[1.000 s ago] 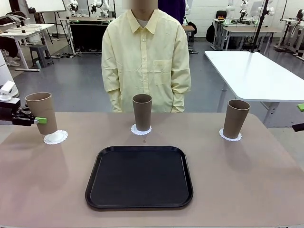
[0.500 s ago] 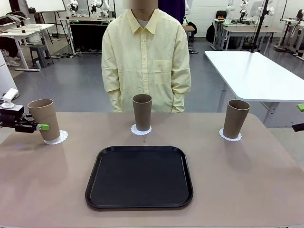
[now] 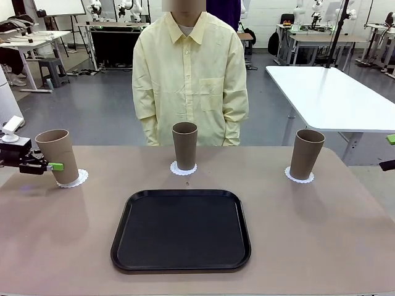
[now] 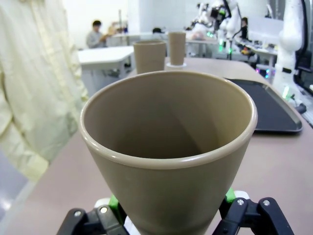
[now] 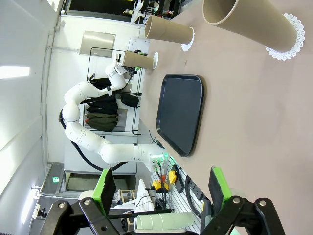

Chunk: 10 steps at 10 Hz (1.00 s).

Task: Place coasters on the table and set cups on them.
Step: Take one Reusable plastic cup from the Flat Tray and place it on a coaster set by the human.

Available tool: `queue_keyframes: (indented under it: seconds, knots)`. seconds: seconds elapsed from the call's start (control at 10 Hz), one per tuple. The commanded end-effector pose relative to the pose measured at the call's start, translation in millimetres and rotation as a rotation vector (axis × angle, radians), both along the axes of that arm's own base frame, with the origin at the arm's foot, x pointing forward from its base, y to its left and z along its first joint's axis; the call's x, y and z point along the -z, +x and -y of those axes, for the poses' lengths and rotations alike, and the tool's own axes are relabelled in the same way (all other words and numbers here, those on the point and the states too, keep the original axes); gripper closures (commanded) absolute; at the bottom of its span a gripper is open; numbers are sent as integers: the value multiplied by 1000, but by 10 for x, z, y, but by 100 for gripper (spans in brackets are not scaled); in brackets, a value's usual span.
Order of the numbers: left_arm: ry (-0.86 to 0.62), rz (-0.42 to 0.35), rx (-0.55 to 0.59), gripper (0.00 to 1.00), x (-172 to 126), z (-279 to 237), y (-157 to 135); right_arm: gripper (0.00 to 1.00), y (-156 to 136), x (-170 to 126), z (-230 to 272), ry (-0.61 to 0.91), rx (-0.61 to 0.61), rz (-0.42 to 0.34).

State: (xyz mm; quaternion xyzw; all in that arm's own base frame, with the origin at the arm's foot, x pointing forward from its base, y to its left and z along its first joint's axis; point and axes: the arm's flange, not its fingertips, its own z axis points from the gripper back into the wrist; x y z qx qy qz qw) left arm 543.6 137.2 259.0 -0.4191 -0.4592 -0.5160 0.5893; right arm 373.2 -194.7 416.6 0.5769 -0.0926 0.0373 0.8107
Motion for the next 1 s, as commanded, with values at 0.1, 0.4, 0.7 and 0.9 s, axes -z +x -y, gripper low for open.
queue_keyframes:
  seconds: [0.1, 0.4, 0.7, 0.9]
  knots:
    - [20, 39, 27, 15, 93, -35, 52, 0, 0, -5, -1, 3, -2, 0]
    - [4, 56, 30, 15, 120, -29, 79, 0, 0, -5, -1, 3, -2, 0]
    - [7, 65, 33, 15, 149, -13, 101, 0, 0, -5, -1, 3, -2, 0]
    - [7, 70, 37, 15, 176, -10, 101, 0, 0, -5, -1, 3, -2, 0]
